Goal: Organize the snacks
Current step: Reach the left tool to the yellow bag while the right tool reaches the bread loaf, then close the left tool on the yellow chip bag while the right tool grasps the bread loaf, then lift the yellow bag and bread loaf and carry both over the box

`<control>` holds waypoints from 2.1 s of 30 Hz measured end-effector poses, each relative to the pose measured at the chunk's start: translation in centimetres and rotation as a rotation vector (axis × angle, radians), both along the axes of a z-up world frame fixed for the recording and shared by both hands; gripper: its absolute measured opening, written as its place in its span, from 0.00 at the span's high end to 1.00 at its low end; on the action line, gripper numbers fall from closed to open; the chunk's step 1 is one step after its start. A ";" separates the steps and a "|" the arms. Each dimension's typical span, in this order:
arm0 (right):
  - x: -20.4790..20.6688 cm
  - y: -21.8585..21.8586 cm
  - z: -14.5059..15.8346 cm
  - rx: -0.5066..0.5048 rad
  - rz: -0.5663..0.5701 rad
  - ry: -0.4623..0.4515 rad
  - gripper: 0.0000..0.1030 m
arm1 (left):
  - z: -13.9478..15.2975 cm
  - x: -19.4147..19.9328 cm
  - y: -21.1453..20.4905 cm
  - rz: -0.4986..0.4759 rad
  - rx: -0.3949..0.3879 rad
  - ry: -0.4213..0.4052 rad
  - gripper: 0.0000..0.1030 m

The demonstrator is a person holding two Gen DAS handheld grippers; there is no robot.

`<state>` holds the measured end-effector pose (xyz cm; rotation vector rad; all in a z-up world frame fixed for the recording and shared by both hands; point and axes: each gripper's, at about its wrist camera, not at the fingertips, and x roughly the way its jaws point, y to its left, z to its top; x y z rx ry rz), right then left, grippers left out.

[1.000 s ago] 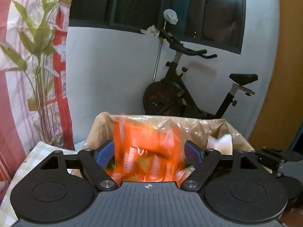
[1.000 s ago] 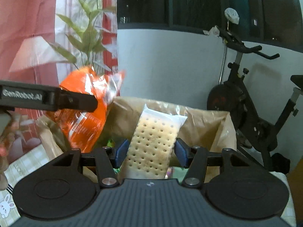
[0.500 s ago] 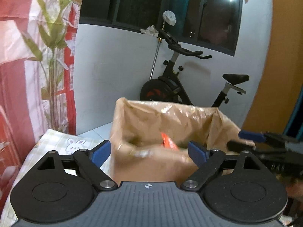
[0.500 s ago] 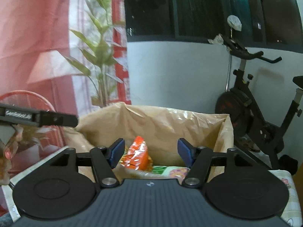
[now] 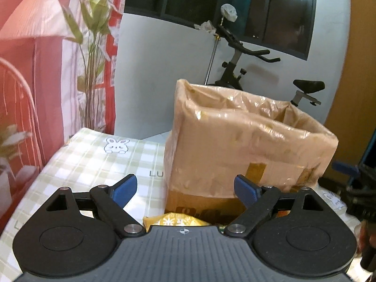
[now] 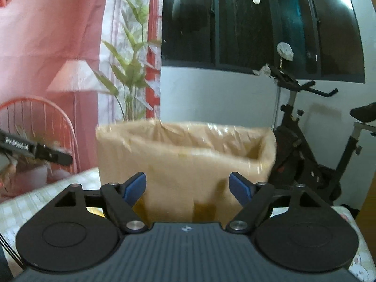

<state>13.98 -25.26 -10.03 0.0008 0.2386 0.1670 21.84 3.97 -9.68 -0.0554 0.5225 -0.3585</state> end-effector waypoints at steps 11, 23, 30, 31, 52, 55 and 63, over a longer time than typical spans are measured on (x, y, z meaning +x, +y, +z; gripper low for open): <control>0.9 0.1 -6.4 0.069 -0.068 0.135 0.04 | -2.7 -0.8 -0.2 0.029 0.023 -0.009 0.12; 2.8 0.9 -9.7 0.063 -0.107 0.177 0.07 | -4.8 0.1 0.3 0.061 0.039 0.074 0.12; 2.4 0.6 -11.1 0.076 -0.089 0.183 0.22 | -6.4 2.1 -0.4 0.045 0.058 0.143 0.12; 2.3 0.6 -11.1 0.074 -0.089 0.180 0.22 | -6.5 2.3 -0.5 0.041 0.063 0.149 0.12; 2.5 0.5 -11.1 0.081 -0.075 0.189 0.24 | -9.4 2.6 -0.8 0.050 0.066 0.189 0.17; 2.5 0.4 -11.1 0.085 -0.074 0.188 0.24 | -8.8 1.5 -0.7 0.063 0.063 0.163 0.18; 2.2 0.2 -11.1 0.094 -0.074 0.183 0.25 | -6.6 -1.2 -0.4 0.085 0.021 0.106 0.18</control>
